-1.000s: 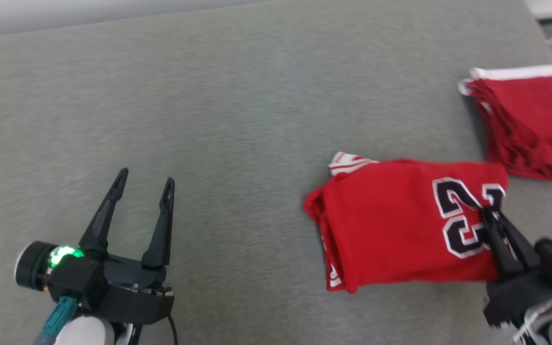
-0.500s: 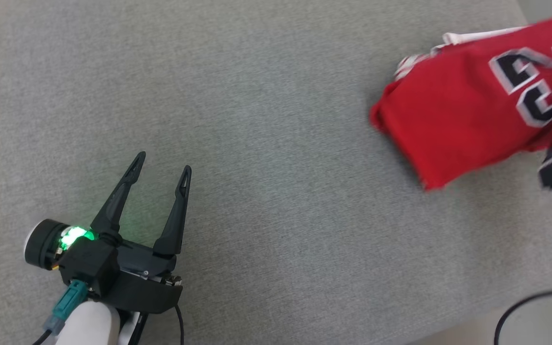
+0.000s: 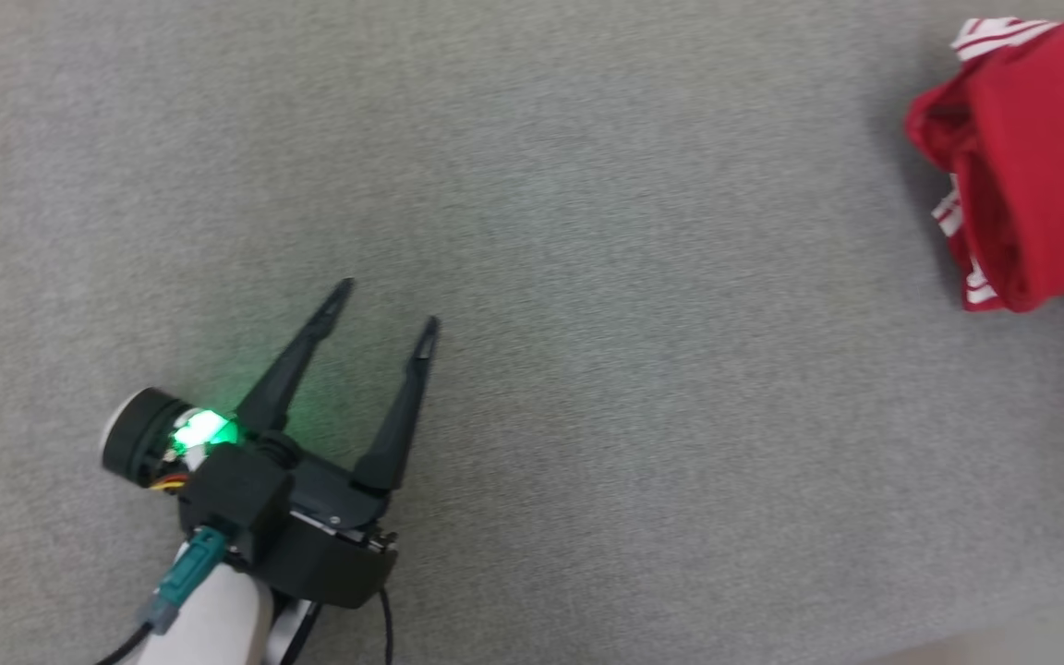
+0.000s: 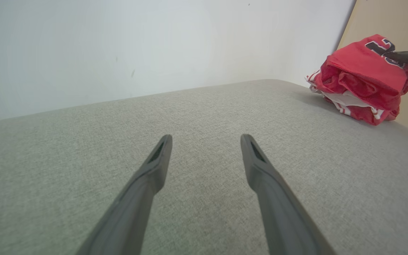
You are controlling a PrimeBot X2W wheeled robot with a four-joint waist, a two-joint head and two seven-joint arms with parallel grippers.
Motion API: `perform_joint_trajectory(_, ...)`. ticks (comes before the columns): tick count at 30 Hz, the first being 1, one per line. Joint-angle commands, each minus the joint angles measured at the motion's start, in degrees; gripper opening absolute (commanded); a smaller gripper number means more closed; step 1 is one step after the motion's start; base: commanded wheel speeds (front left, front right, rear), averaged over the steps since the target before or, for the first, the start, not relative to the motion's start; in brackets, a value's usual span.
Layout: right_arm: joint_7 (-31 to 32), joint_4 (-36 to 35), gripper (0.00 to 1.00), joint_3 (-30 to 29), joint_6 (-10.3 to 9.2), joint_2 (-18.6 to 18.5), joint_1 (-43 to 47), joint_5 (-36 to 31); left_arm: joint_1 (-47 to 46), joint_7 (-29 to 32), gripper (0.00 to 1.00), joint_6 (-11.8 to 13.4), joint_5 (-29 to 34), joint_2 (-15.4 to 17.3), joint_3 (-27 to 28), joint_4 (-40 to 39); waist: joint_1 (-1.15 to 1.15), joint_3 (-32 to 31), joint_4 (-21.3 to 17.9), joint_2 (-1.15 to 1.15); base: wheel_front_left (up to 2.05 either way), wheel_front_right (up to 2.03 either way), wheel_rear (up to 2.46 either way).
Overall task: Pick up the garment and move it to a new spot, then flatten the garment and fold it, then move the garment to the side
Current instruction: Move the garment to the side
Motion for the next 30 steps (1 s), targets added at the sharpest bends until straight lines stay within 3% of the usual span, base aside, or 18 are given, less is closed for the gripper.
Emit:
perform_joint_trajectory(1,-0.5,2.1,0.0,0.4,-0.07,-0.8,-1.0,-0.7,-0.8,0.1,1.0,-0.3,0.2,0.1,-0.7,-0.3,0.0,1.3,1.7,-0.01,0.0,0.0,0.0)
perform_joint_trajectory(2,-0.5,3.8,0.02,-0.1,-0.08,-1.0,-1.5,-0.5,-1.1,0.2,1.0,-0.4,0.3,0.0,-1.2,-0.3,0.0,1.5,2.1,-0.01,0.0,0.0,0.0)
perform_joint_trajectory(3,-0.2,5.4,0.55,0.1,-0.07,-0.9,-1.5,-0.4,-1.4,0.2,1.0,-0.6,0.4,-0.1,-1.5,-0.5,0.0,1.6,2.4,-0.01,0.0,0.0,0.0)
perform_joint_trajectory(4,-0.4,6.6,1.0,0.0,-0.07,-0.9,-1.9,-0.3,-1.6,0.2,1.0,-0.7,0.5,-0.2,-1.9,-0.5,0.0,1.7,2.7,-0.01,0.0,0.0,0.0)
perform_joint_trajectory(11,-1.8,14.3,1.0,-2.6,-0.07,-0.4,-2.8,-0.6,-1.9,-0.3,1.0,-0.4,-0.1,-0.4,-2.5,-0.4,0.0,1.0,3.9,-0.01,0.0,0.0,0.0)
perform_joint_trajectory(16,-2.6,14.4,1.0,-7.8,-0.07,0.7,-1.0,0.2,-0.8,-1.1,1.0,0.8,-1.4,-0.3,-1.1,0.4,0.0,-1.0,4.4,-0.01,0.0,0.0,0.0)
perform_joint_trajectory(20,-2.6,5.9,1.0,-15.0,-0.07,3.0,3.9,-1.4,0.6,-1.8,1.0,2.3,-2.2,-0.1,0.9,0.8,0.0,-3.2,4.6,-0.01,0.0,0.0,0.0)
perform_joint_trajectory(24,-2.6,-5.7,1.0,-21.2,-0.07,8.2,10.4,-5.8,2.5,-2.4,1.0,4.0,-3.4,0.5,3.5,0.9,0.0,-6.0,5.1,-0.01,0.0,0.0,0.0)
perform_joint_trajectory(30,-2.6,-23.5,1.0,-22.1,-0.07,16.9,20.2,-12.2,5.4,-2.9,1.0,5.8,-5.3,1.0,6.7,0.7,0.0,-10.3,6.6,-0.01,0.0,0.0,0.0)
